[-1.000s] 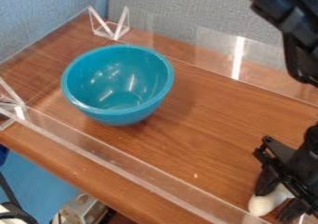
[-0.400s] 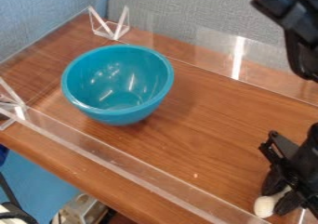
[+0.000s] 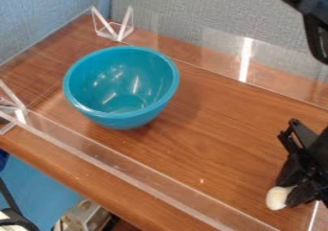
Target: Put the mushroom in the blue bowl
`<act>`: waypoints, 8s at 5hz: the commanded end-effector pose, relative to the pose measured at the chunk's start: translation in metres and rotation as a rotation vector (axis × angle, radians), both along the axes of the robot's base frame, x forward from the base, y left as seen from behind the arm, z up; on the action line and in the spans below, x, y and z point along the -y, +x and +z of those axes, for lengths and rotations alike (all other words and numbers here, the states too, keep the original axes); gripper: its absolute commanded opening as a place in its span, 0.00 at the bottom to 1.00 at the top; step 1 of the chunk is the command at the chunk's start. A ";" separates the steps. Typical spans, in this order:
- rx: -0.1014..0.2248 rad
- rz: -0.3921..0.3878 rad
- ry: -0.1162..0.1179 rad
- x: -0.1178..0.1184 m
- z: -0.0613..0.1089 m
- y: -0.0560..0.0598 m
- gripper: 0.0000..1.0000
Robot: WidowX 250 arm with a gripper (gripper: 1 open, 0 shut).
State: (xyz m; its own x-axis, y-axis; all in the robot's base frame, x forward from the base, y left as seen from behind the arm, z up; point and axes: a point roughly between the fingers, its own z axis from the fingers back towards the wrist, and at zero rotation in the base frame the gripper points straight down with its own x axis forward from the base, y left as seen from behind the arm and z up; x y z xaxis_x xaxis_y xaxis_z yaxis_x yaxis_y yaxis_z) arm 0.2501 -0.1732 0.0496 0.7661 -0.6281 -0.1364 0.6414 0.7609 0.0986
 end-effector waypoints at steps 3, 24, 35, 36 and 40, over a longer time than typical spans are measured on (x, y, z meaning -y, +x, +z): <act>0.170 0.248 -0.029 -0.028 0.089 0.013 0.00; 0.191 0.755 -0.016 -0.247 0.092 0.057 1.00; 0.203 0.756 0.033 -0.270 0.097 0.069 1.00; 0.200 0.747 0.037 -0.275 0.096 0.070 1.00; 0.213 0.713 0.040 -0.282 0.075 0.075 1.00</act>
State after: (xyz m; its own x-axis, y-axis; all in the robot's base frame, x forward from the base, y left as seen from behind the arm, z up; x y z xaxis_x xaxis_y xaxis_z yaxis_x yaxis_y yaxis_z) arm 0.3229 0.1094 0.1020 0.9990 0.0396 -0.0207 -0.0351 0.9816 0.1876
